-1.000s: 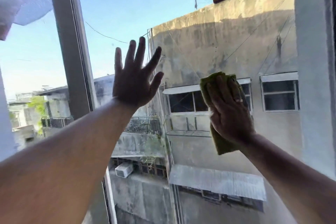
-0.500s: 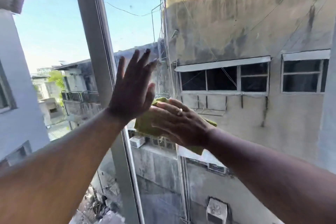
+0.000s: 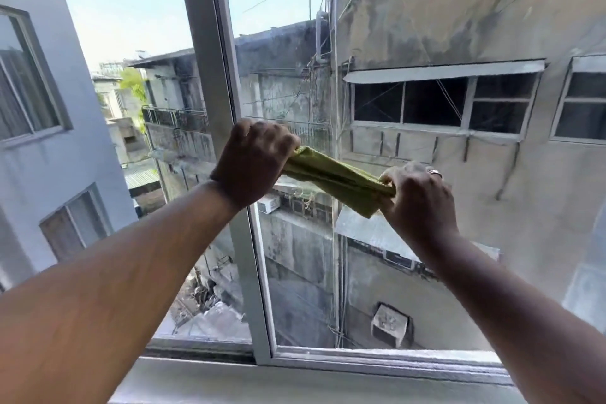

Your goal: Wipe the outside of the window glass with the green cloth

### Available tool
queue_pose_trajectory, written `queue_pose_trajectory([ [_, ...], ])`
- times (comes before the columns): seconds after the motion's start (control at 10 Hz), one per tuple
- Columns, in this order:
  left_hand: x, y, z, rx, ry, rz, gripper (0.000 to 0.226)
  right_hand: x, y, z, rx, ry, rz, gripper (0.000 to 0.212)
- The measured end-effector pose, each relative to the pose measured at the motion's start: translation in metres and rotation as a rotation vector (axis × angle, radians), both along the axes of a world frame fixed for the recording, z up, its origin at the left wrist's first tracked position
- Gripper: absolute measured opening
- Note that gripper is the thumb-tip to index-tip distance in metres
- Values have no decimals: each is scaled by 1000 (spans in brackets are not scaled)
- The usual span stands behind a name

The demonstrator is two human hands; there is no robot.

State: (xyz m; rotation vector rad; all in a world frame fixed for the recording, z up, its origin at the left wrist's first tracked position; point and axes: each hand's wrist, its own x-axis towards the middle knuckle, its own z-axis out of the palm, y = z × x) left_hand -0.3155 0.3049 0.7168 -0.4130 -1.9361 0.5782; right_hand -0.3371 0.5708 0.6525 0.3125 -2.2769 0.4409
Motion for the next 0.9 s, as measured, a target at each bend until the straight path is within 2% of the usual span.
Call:
queue_pose_trajectory([
  [0.1, 27, -21, -25, 92, -198, -125, 29, 17, -7, -23, -303, -214, 317, 12],
  [0.2, 62, -60, -78, 513, -530, -374, 40, 46, -31, -67, -833, -624, 625, 12],
  [0.3, 100, -103, -177, 1210, -850, -473, 26, 74, -75, -145, -967, -908, 579, 10],
  [0.4, 150, -154, -321, 1864, -1075, -203, 10, 120, -138, -243, -1006, -1182, 422, 6],
  [0.5, 224, -201, -459, 2215, -1228, 84, 10, 185, -208, -358, -1001, -1490, 236, 9],
  [0.6, 286, -244, -575, 2389, -1222, 342, 13, 240, -265, -472, -970, -1682, 22, 17],
  [0.7, 319, -274, -658, 2360, -1194, 531, 11, 270, -302, -559, -992, -1776, -147, 12],
  [0.8, 328, -301, -737, 2319, -1197, 580, 13, 279, -333, -639, -1047, -1822, -225, 11],
  [0.9, 322, -317, -783, 2328, -1162, 600, 34, 272, -339, -691, -889, -1734, -288, 19],
])
